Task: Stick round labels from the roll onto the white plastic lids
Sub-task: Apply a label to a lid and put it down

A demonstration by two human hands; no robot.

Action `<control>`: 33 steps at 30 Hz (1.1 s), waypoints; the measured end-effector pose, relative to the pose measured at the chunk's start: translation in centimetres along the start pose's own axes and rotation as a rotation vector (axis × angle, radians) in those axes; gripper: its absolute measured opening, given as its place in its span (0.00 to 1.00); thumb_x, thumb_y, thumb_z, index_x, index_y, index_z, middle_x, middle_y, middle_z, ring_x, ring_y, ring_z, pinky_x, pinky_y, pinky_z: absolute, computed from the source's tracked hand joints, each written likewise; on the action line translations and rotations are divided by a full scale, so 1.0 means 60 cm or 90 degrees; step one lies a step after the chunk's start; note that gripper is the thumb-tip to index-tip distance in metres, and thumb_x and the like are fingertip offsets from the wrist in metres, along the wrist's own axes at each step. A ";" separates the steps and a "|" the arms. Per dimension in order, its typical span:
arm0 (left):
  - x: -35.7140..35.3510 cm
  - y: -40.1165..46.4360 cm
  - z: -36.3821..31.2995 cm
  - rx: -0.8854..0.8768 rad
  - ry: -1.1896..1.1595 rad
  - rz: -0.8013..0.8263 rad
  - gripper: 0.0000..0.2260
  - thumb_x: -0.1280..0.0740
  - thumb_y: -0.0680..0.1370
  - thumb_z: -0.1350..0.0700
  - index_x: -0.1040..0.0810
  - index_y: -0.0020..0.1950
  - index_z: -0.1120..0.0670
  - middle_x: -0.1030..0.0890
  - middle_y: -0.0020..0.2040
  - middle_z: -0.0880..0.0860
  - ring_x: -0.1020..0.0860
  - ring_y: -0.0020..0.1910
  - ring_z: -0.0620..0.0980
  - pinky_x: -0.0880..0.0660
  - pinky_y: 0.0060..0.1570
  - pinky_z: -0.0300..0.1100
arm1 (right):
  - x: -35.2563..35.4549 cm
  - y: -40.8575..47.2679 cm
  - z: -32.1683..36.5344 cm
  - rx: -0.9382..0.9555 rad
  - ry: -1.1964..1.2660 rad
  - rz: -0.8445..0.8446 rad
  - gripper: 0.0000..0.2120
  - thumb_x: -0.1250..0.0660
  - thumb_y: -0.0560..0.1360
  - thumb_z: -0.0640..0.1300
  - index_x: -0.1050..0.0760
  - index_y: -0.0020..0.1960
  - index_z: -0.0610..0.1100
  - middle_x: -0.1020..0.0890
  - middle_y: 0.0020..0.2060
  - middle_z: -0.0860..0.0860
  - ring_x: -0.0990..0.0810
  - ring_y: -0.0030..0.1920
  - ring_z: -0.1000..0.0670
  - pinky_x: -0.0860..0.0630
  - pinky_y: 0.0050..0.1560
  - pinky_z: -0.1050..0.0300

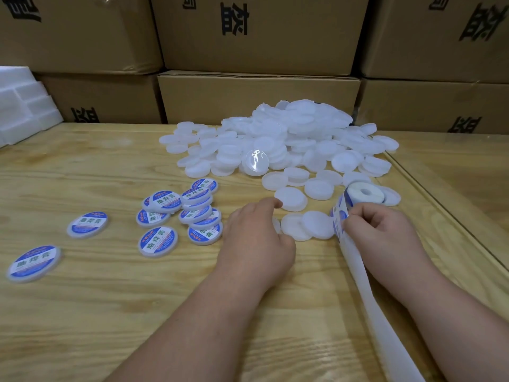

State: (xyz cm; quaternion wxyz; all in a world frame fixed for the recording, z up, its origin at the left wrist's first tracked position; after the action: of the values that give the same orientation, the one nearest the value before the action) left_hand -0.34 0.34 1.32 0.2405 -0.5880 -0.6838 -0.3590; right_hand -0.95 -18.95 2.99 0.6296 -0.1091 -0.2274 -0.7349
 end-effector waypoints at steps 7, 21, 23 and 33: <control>0.014 0.000 -0.016 0.035 -0.490 -0.070 0.15 0.31 0.74 0.53 0.22 0.59 0.40 0.17 0.54 0.38 0.20 0.53 0.38 0.25 0.44 0.32 | 0.000 -0.003 0.004 0.015 0.056 0.000 0.10 0.38 0.66 0.47 0.34 0.28 0.46 0.37 0.24 0.56 0.41 0.26 0.55 0.42 0.24 0.66; -0.001 -0.001 -0.022 0.036 -0.579 -0.003 0.10 0.27 0.75 0.57 0.18 0.49 0.41 0.15 0.43 0.42 0.20 0.41 0.42 0.23 0.38 0.35 | -0.015 -0.007 0.000 0.027 0.131 0.068 0.12 0.30 0.78 0.42 0.20 0.36 0.45 0.24 0.28 0.48 0.29 0.29 0.52 0.31 0.29 0.63; -0.005 -0.006 -0.028 -0.004 -0.570 0.046 0.09 0.26 0.74 0.54 0.18 0.50 0.42 0.16 0.42 0.42 0.21 0.38 0.41 0.23 0.39 0.33 | -0.016 -0.007 0.000 0.034 0.140 0.079 0.10 0.30 0.78 0.41 0.18 0.38 0.46 0.22 0.30 0.47 0.28 0.31 0.52 0.30 0.30 0.62; -0.008 -0.006 -0.029 -0.032 -0.530 0.085 0.09 0.25 0.74 0.54 0.18 0.51 0.42 0.15 0.42 0.46 0.22 0.36 0.40 0.26 0.40 0.34 | -0.022 -0.007 0.001 0.051 0.122 0.094 0.10 0.28 0.77 0.39 0.18 0.38 0.49 0.19 0.31 0.51 0.24 0.33 0.56 0.27 0.33 0.65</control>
State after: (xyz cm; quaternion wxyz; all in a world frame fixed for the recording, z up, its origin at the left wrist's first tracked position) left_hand -0.74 -1.32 1.96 -0.0477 -0.7316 -0.6740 -0.0907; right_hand -1.13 -17.69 2.38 0.7048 -0.0298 -0.1864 -0.6838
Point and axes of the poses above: each hand's wrist, its own y-axis towards the middle knuckle, its own x-axis out of the back of the hand, z = x × y, the point moved 3 cm from there along y, towards the middle knuckle
